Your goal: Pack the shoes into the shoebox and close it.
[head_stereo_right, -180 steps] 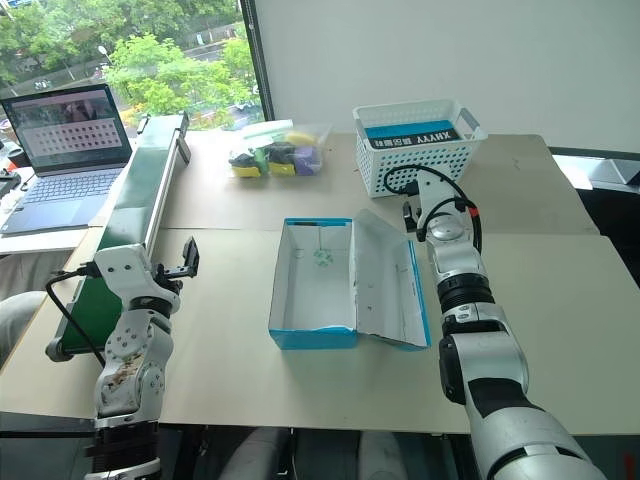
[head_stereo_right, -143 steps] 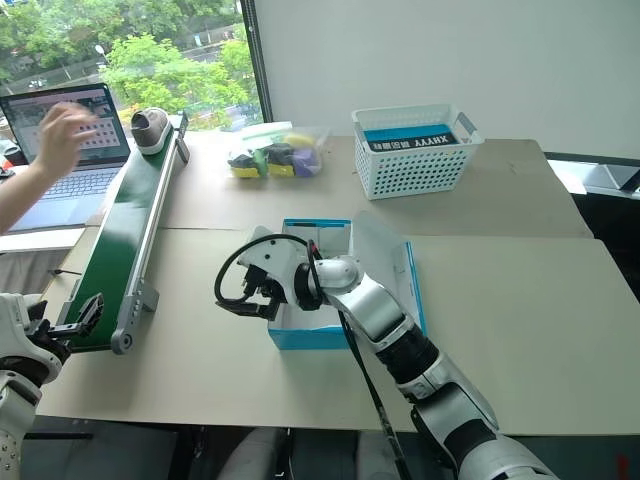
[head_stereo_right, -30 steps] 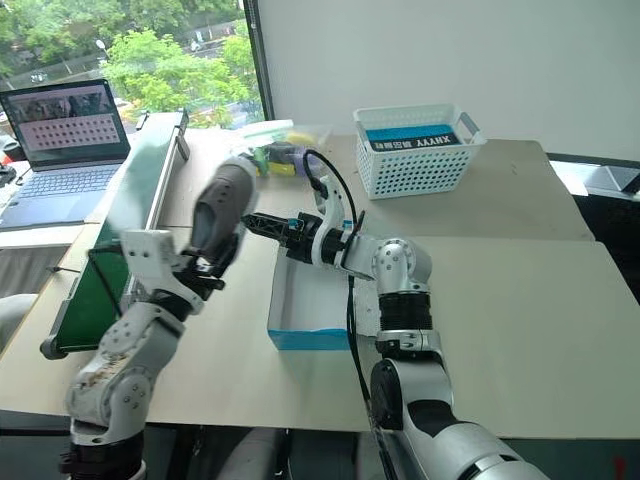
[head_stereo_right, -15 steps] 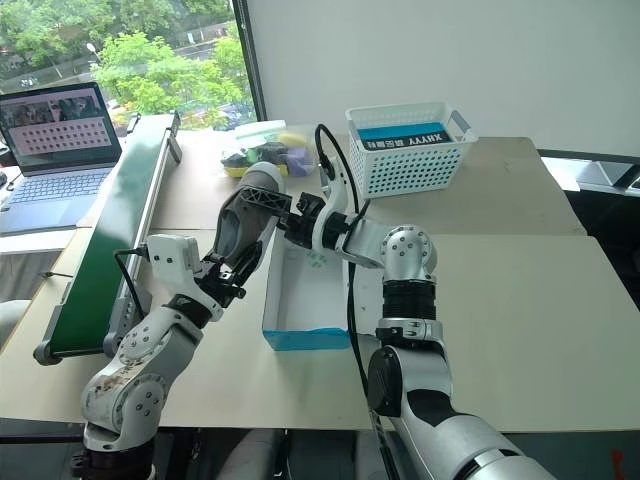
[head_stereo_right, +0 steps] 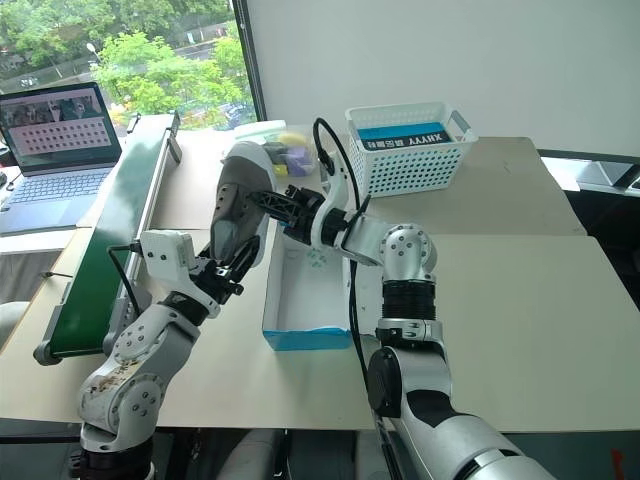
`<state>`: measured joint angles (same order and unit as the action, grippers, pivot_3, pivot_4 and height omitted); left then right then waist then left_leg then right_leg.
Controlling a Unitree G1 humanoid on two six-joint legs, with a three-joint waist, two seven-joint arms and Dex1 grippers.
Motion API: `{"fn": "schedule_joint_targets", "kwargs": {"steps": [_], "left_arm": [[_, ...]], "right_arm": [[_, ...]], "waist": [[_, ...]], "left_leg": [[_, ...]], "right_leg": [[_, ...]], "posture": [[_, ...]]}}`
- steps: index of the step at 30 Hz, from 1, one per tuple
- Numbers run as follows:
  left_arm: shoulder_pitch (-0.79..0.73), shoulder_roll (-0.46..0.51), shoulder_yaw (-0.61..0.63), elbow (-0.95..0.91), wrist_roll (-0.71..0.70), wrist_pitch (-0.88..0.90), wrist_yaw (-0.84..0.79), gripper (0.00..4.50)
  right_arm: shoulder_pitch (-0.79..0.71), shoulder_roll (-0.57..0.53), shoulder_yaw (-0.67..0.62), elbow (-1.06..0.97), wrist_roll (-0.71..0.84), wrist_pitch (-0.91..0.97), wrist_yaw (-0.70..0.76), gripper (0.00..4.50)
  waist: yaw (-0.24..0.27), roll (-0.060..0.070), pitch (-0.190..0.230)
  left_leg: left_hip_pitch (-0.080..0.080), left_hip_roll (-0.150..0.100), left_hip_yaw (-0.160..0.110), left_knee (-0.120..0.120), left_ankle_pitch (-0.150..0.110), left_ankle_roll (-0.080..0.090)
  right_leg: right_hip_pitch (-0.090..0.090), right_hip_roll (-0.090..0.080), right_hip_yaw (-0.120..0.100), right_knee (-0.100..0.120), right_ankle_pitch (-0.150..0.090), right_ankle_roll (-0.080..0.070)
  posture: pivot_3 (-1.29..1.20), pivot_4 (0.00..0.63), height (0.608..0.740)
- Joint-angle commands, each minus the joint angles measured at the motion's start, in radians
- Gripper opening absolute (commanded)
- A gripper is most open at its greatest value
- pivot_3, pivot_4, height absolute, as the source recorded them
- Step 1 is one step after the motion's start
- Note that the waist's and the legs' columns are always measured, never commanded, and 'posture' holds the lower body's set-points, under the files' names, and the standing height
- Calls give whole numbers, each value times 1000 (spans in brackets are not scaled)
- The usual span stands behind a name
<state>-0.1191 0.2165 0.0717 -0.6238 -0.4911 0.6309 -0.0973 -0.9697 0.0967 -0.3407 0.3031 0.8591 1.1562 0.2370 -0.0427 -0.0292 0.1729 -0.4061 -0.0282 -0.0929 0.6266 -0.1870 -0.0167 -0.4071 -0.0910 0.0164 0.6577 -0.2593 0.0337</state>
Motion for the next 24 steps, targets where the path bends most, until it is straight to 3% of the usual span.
{"fn": "schedule_joint_targets", "kwargs": {"steps": [1,5,6,11,14,16,19,24], "left_arm": [[-3,7,-22,-12,20,-8,-12,2956],[3,47,-56,-27,53,-3,-34,4310],[6,57,-62,-31,59,-3,-39,4431],[63,125,-31,-94,44,-14,-102,4431],[117,185,16,-132,16,-9,-159,4431],[159,234,57,-153,-6,-11,-210,4431],[210,321,117,-153,-25,-29,-302,4431],[237,403,150,-127,-29,-59,-399,4431]], "right_arm": [[-1,72,25,-76,83,-6,53,412],[0,75,14,-78,83,-41,39,412],[-1,73,10,-77,80,-61,30,412],[-70,-12,-27,17,-18,-232,-43,412],[-128,-103,-40,73,-47,-222,-78,412],[-166,-177,-39,101,-68,-150,-116,412],[-165,-269,13,61,-97,101,-207,412],[-102,-243,-59,-82,-29,423,-363,412]], "waist": [[0,0,0],[0,0,0],[0,0,0],[-1,0,0],[-1,2,2],[0,3,2],[6,4,3],[-5,4,3]], "left_leg": [[0,0,0,0,0,0],[0,0,0,0,0,0],[0,0,0,0,0,0],[0,0,0,0,0,0],[0,0,1,0,0,0],[-1,0,1,0,0,0],[-1,1,1,-1,0,0],[-1,3,3,-1,0,1]], "right_leg": [[0,0,0,0,0,0],[0,0,0,0,0,0],[0,0,0,0,0,0],[0,0,0,0,0,0],[-1,0,0,0,0,0],[-1,0,1,0,0,0],[-1,0,0,-1,0,0],[-1,1,1,-2,0,-2]], "posture": [[0,150,733],[0,150,733],[0,150,733],[0,150,733],[0,150,733],[0,150,733],[0,150,733],[0,150,733]]}}
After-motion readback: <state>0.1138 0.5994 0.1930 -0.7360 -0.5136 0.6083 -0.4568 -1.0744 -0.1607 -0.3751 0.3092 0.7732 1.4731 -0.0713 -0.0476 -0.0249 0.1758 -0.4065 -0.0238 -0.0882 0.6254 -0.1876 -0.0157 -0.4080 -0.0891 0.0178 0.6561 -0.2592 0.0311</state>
